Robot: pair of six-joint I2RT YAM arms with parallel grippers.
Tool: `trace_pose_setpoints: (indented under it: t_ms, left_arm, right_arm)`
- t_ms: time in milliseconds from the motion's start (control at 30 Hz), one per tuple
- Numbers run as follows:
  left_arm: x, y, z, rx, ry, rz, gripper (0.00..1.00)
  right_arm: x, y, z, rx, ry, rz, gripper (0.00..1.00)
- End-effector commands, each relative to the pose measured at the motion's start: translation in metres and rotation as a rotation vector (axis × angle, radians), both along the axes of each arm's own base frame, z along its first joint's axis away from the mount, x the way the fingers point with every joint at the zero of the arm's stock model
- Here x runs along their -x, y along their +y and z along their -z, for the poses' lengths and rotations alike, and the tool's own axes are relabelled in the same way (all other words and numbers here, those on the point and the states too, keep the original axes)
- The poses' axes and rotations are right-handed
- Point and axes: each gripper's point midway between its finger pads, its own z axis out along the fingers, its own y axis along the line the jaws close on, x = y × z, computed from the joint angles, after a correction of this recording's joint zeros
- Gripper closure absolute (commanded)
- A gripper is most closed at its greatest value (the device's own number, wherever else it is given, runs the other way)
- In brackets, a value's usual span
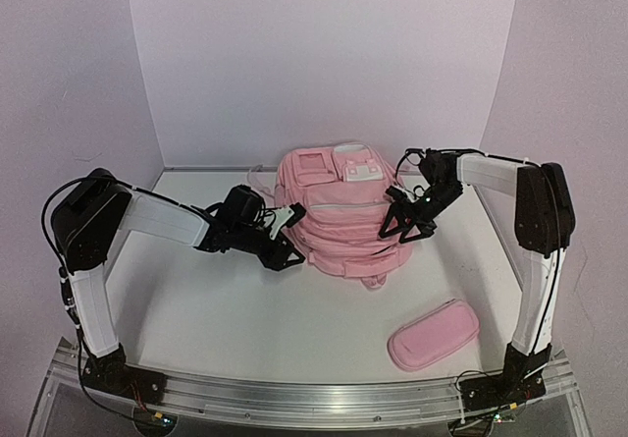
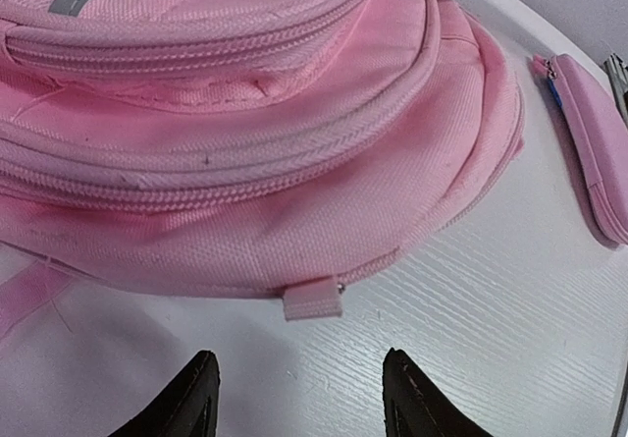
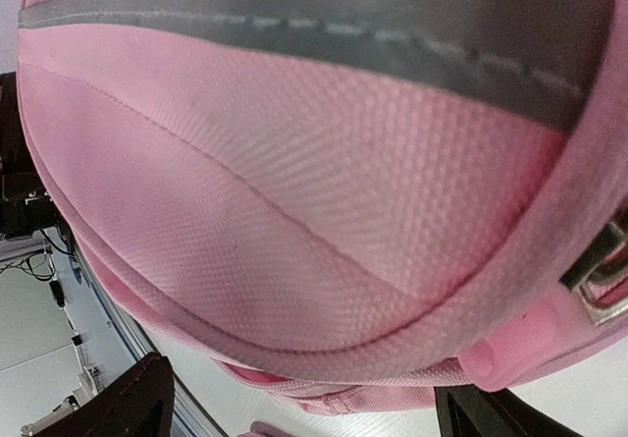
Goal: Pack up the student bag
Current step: Zip the student bag at the center of the board.
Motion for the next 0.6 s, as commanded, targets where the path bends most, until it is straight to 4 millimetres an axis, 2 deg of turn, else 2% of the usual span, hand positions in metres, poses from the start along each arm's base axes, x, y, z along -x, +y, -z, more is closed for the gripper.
trace_pose_setpoints:
  t_ms: [0,267,400,567]
  left_arm:
    - [-0.018,-0.01,-0.001,0.022,-0.065,-0.003,0.43]
    - [-0.019,-0.029,0.011,0.071,-0.048,0.062,0.48]
    - [-0.02,-0.038,0.007,0.09,-0.075,0.085,0.53]
    - [-0.019,-0.05,-0.005,0.125,-0.13,0.108,0.53]
  right_arm:
    - [0.005,0.007,-0.01,-0.022,-0.032,-0.04,0.09]
    - [0.007,0.007,-0.008,-0.024,-0.024,-0.043,0.09]
    - [0.01,0.007,-0.008,-0.032,-0.011,-0.04,0.07]
    - [0.014,0.008,-0.009,-0.045,0.012,-0.027,0.07]
